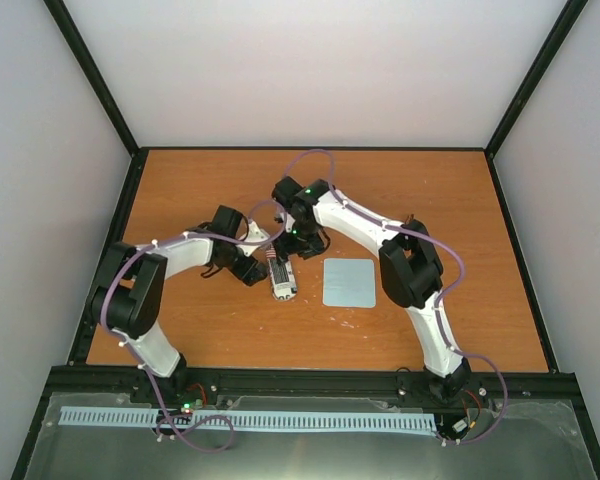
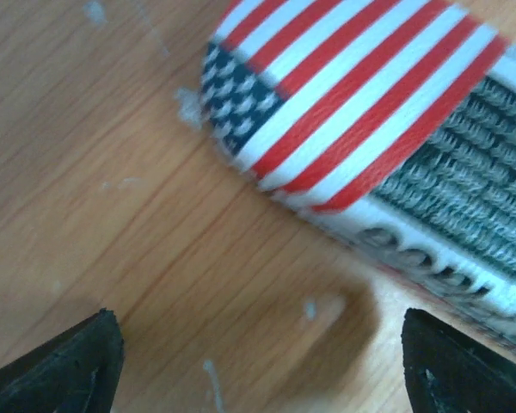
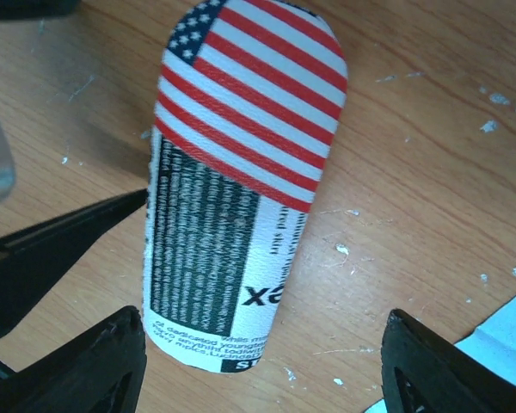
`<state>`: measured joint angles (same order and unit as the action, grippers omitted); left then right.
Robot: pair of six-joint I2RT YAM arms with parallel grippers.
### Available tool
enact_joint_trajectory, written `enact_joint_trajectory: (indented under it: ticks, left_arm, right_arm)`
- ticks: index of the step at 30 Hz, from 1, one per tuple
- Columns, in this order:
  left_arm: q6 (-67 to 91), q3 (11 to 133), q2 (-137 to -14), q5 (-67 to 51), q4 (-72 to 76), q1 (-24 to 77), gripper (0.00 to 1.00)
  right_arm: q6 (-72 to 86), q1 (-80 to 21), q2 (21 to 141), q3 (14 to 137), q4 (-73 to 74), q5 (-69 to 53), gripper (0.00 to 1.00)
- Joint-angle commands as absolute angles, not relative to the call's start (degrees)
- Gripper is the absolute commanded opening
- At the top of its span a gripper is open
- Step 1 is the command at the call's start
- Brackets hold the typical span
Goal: Organize the sunglasses
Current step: Move the sunglasses case at the center of the board, then pick up the sunglasses case from the center of the board.
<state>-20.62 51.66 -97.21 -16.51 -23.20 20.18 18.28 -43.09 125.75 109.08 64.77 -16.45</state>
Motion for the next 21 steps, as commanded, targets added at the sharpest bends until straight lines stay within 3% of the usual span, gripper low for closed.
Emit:
enact_joint_trajectory:
  ticks: [1,10,21]
  left_arm:
    - [-17.13,48.78,-91.32,-10.67,-21.19,17.97,0.97]
    - [-15.56,46.92,-82.44,-10.22,-20.08,5.86,0.99]
    - [-15.46,47.26,-83.0,-10.8,-20.0,5.1,0.99]
  right_arm:
    - [15.7,-46.24,127.1,113.02,67.55,-13.21,0.73]
    - [16.72,-48.53,132.72,118.16,70.83,-10.98,0.74]
    - [18.03,-49.57,136.85,121.63,74.11,-7.45,0.75]
